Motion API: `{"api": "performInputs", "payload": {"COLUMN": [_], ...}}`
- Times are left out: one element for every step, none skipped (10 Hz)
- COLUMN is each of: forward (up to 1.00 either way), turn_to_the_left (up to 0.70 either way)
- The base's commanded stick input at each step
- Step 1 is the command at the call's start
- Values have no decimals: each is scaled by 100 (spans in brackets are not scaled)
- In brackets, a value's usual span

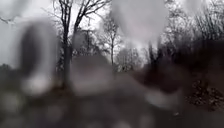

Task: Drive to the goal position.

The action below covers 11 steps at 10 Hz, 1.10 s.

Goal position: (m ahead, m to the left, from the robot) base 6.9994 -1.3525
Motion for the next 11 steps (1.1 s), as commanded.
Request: {"api": "performInputs", "payload": {"forward": [85,85,85,85,85,85,85,85,85,85,85], "turn_to_the_left": [12,2,0,0,0,0,0,0,0,0,0]}}
